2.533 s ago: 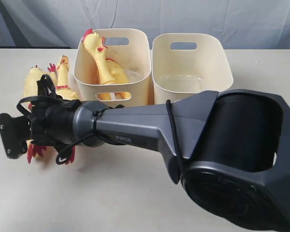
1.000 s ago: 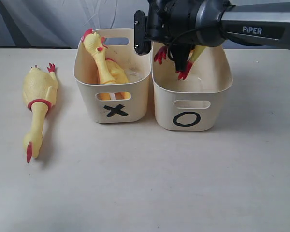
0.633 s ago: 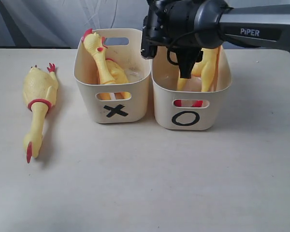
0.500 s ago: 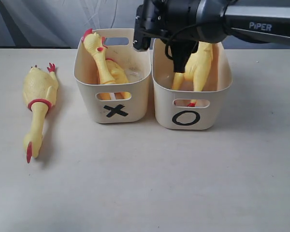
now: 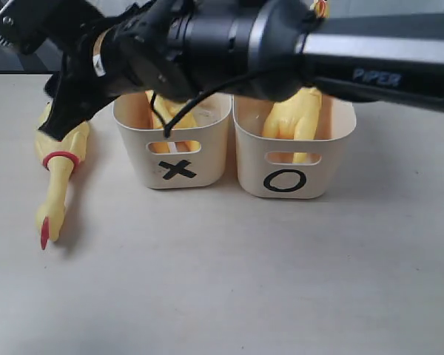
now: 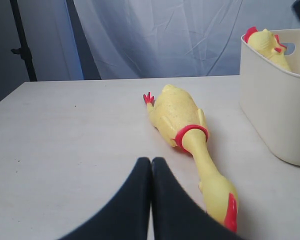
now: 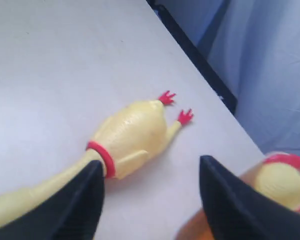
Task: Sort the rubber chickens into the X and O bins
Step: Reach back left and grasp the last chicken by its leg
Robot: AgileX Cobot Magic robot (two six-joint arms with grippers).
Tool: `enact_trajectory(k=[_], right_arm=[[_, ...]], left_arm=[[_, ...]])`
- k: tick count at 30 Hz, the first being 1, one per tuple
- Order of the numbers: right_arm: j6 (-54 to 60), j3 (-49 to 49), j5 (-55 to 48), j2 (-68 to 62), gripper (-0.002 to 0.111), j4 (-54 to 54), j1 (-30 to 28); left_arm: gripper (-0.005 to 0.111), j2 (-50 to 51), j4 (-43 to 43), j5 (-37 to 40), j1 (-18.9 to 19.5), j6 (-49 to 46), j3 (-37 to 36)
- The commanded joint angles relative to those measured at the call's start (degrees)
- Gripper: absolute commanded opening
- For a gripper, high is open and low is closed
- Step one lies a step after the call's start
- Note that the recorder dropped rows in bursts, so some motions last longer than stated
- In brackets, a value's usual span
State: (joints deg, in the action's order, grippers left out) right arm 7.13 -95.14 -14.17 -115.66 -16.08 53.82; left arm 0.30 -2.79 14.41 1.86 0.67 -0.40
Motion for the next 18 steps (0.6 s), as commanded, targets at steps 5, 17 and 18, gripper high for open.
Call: enact_trajectory(k=[5,17,18], right_arm=[[-0.5,-11.9,-1.8,-12.6,0.057,6.7,0.6],[2.3,-48.5,-24.2,-30.6,0.067,17.3,0.6],[2.3,-49.9,-24.2,-32.0,0.067,18.5,0.6]], left_arm=[[0.0,-0.3,0.4,-0.8,-0.2,0.3,0.4],[0.0,-0.3,0.4,-0.8,-0.2,0.3,0.4],[0.0,-0.3,0.4,-0.8,-0.2,0.3,0.4]])
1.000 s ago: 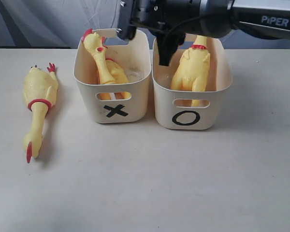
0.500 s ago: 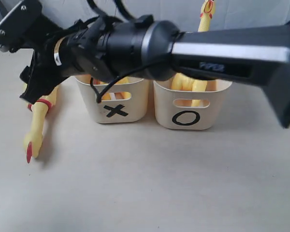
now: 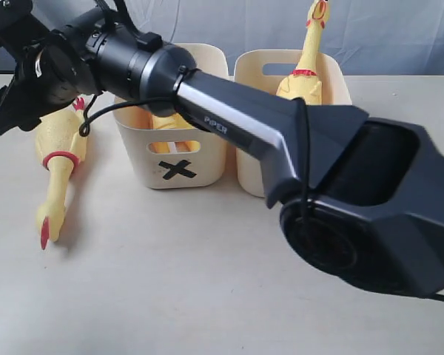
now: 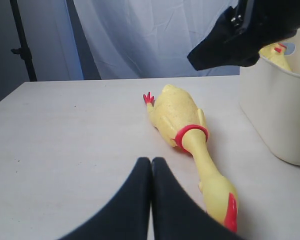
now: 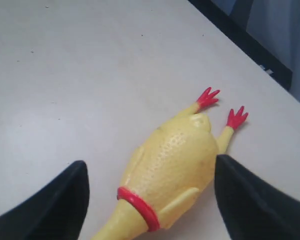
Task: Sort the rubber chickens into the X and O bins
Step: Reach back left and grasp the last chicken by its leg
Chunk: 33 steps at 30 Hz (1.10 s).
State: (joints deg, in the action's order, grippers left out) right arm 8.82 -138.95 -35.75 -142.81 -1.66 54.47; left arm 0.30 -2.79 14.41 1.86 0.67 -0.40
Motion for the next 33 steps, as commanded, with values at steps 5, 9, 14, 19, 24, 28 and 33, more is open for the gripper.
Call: enact_trajectory(k=[5,9,14,19,24,28,33], right_arm=[[0.7,-7.6,-1.6,-8.5,0.066,6.5,0.0],[0.6,-7.6,-2.0,-10.0,0.066,6.5,-0.1],[-0.1,-7.6,-8.8,-10.3,0.066,13.8,0.0],[-1.4,-7.5,-19.0,-10.8,0.066,15.3,0.4],[-3.0,-7.5,-20.1,-11.1,0.066,17.5,1.5],[-3.0,-7.4,-21.6,-12.7,0.066,16.6,3.3],[-1.4,-7.4,-23.4,-14.6,0.029,15.0,5.3]], left_arm=[[0.0,-0.3,0.4,-0.8,-0.2,0.3,0.4],[0.0,-0.3,0.4,-0.8,-0.2,0.3,0.4],[0.0,-0.3,0.4,-0.8,-0.2,0.3,0.4],[0.0,-0.3,0.4,-0.8,-0.2,0.3,0.4],[0.0,-0.3,0.4,-0.8,-0.2,0.3,0.4],[0.0,-0.3,0.4,-0.8,-0.2,0.3,0.4],[0.0,-0.3,0.4,-0.8,-0.2,0.3,0.4]])
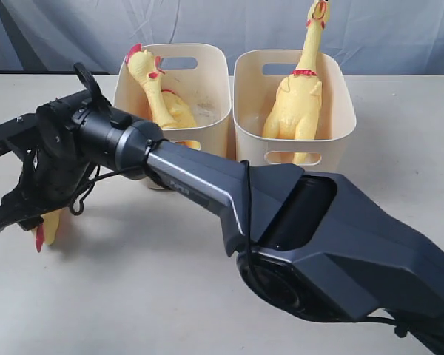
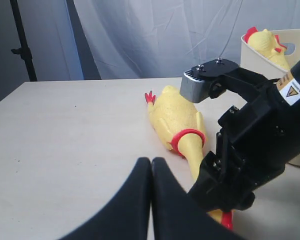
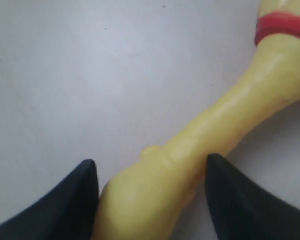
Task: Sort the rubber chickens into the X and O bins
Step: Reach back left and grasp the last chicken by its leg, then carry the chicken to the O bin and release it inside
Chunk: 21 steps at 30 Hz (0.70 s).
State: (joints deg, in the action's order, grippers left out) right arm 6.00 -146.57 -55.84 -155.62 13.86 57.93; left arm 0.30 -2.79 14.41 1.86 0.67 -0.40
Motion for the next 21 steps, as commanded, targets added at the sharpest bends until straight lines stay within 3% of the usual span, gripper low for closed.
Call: enact_trajectory(k=[1,2,15,21], right_arm=[[2.7,0.2,-4.2,-1.8,0.011,-1.3,2.2],[3.2,0.2,-4.7,-1.8,0.0,-1.9,2.3],[5.3,-12.4,-5.9,6.7,-0.001,-3.6,2.7],[6.6,-16.0,-6.0,16.6,-0.001,-13.9,2.4]], left_arm=[[0.0,-0.3,0.4,-0.8,-0.2,0.3,0.4],[0.0,-0.3,0.4,-0.8,-0.2,0.3,0.4],[0.0,-0.3,0.4,-0.8,-0.2,0.3,0.4],[0.0,-0.3,0.4,-0.8,-0.2,0.3,0.4]])
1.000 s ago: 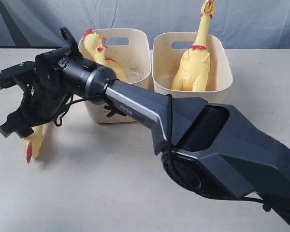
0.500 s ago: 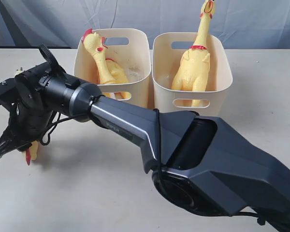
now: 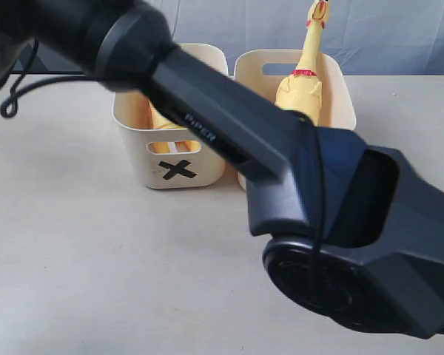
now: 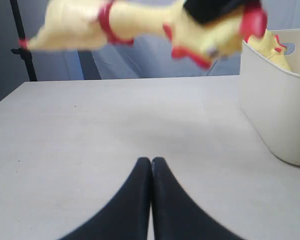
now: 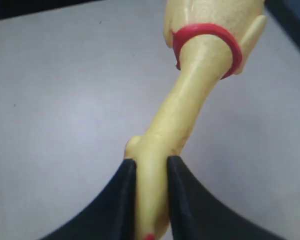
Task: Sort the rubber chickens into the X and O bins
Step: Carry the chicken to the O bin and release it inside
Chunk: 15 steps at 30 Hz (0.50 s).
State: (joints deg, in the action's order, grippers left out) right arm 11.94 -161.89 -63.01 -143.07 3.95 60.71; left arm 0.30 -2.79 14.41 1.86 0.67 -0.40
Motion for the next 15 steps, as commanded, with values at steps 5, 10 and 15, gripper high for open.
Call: enact_trajectory(k=[5,10,15], right_arm=[[-1.7,-0.7,-6.1,9.7,-0.001,-14.4,-1.8],[-6.5,0.6,-7.0,13.7,-0.001,-18.9,-4.7],[-6.0,8.9,-7.0,19.7,-0.001,-20.5,-4.7]], left_arm=[[0.0,-0.3,0.4,-0.8,-0.2,0.3,0.4],[0.0,-0.3,0.4,-0.8,-0.2,0.3,0.4],[0.0,-0.3,0.4,-0.8,-0.2,0.3,0.4]])
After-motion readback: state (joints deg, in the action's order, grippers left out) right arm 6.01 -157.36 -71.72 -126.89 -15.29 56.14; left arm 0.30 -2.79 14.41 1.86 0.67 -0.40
